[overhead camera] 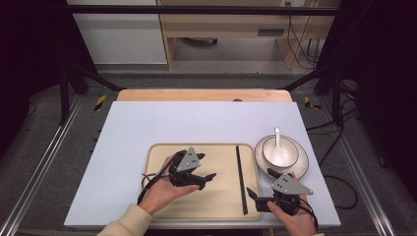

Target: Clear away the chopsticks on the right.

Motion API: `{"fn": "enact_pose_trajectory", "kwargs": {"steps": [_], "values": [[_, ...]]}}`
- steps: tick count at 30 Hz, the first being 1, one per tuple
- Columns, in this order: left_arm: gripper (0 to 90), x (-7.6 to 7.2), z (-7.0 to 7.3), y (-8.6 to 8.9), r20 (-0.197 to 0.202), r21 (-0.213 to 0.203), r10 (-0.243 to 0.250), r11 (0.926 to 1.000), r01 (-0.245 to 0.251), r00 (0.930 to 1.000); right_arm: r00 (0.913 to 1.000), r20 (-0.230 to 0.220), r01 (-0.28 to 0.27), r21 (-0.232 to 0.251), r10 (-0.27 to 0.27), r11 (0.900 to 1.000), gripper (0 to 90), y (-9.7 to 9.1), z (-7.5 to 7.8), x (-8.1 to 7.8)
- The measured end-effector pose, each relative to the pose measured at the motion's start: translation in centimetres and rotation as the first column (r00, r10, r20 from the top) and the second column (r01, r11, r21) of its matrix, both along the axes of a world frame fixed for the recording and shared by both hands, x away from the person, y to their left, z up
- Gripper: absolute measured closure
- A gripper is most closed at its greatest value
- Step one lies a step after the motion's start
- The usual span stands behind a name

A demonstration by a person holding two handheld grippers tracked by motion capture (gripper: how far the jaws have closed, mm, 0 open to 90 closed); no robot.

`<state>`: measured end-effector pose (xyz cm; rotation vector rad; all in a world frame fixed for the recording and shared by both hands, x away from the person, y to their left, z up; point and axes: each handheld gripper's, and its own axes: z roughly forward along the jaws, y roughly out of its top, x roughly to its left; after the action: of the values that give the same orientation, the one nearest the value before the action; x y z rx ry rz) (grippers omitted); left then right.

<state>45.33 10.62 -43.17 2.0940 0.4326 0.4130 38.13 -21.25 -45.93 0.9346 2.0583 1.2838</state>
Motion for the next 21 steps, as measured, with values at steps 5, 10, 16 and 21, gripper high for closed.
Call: {"fn": "enact_pose_trajectory", "kwargs": {"steps": [5,10,16,21], "values": [[12.8,-0.9,0.2,2.4,0.018,-0.050,0.033,0.9983,-0.032,0.9993,0.9999,0.006,-0.011,0.005,0.011,0.9999,7.5,0.6,0.3,0.3],[9.3,-1.2,0.8,4.6,0.042,-0.095,0.067,0.9935,-0.063,0.9969,0.9994,0.013,-0.033,0.008,0.033,0.9994,7.8,1.3,0.8,1.0],[6.3,-1.6,1.7,6.7,0.068,-0.139,0.033,0.9900,-0.023,0.9971,0.9981,0.034,-0.053,0.021,0.052,0.9984,8.1,2.0,2.0,2.0],[5.4,-2.1,2.1,8.1,0.091,-0.143,0.013,0.9897,0.000,0.9958,0.9965,0.056,-0.065,0.031,0.063,0.9974,8.4,1.9,3.1,2.4]]}}
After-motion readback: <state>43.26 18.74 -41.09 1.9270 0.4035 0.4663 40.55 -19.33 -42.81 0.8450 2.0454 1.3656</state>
